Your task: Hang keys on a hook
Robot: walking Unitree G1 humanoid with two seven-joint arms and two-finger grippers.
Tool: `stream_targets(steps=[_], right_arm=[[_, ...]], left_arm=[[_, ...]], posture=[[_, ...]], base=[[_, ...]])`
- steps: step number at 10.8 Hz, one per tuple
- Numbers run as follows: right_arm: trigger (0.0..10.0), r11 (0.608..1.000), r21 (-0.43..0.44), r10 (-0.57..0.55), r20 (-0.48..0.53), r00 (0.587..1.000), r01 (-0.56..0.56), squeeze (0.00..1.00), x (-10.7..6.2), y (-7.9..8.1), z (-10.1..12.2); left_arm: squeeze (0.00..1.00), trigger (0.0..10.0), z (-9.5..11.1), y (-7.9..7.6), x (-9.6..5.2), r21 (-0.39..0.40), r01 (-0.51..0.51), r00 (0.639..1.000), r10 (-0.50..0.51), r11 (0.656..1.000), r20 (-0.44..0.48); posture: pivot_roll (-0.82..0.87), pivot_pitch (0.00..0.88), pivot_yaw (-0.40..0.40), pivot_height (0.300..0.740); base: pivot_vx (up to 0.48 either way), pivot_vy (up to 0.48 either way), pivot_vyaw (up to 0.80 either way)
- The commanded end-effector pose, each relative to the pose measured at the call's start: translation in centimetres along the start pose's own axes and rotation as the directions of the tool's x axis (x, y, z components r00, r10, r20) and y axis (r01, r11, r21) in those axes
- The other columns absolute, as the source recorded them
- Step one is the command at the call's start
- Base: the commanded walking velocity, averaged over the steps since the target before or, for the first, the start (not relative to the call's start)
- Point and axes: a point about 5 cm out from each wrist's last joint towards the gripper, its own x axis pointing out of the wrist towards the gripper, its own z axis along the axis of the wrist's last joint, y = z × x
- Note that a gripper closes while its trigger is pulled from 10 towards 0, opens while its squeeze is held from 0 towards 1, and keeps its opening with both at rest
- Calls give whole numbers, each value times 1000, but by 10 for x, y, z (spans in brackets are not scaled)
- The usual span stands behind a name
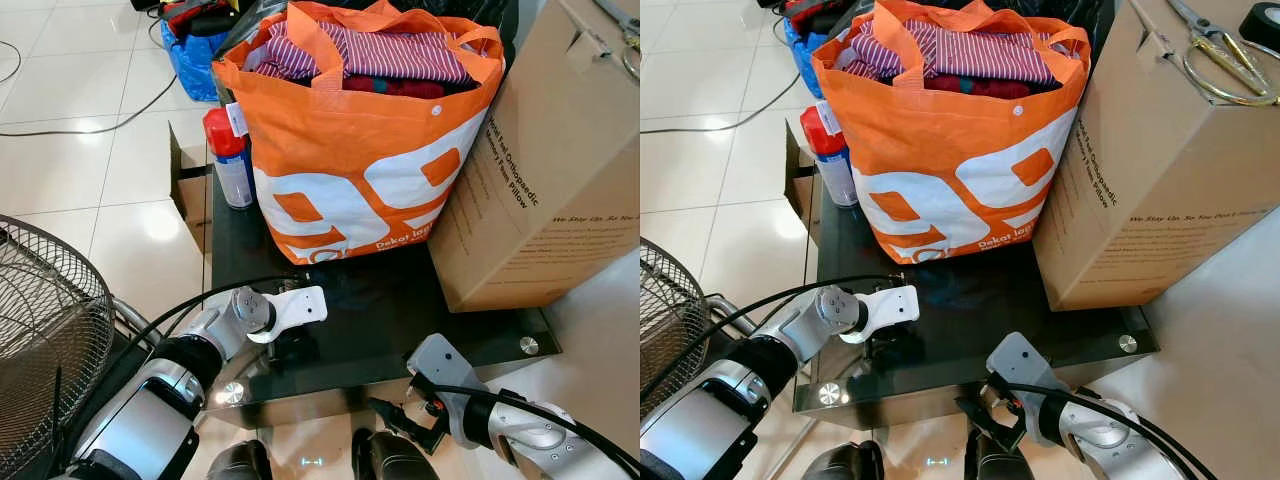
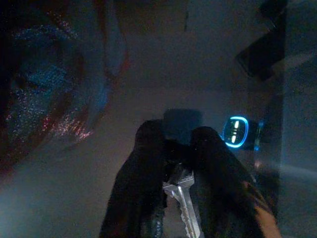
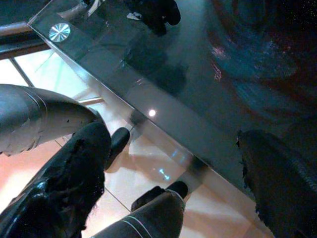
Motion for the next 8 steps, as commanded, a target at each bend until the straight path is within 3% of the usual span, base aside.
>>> stream_targets(steps=[1, 7, 8], right_arm=[[10000, 1000, 1, -7, -12, 1000, 7, 0, -1, 0, -2], [10000, 1000, -7, -20, -12, 1000, 20, 0, 0, -2, -2], [10000, 1000, -6, -27, -11, 1000, 27, 0, -1, -2, -2]], left_arm=[[0, 0, -16, -13, 4, -40, 54, 997, -57, 998, -58], [0, 0, -11, -4, -1, -65, 40, 999, -41, 997, -17], [0, 0, -3, 4, -9, -149, 38, 996, -26, 988, 80]], posture=[[-209, 200, 11, 740], [-212, 180, 15, 740], [-212, 171, 21, 740]], base=[[0, 0, 0], [0, 0, 0], [0, 0, 0]])
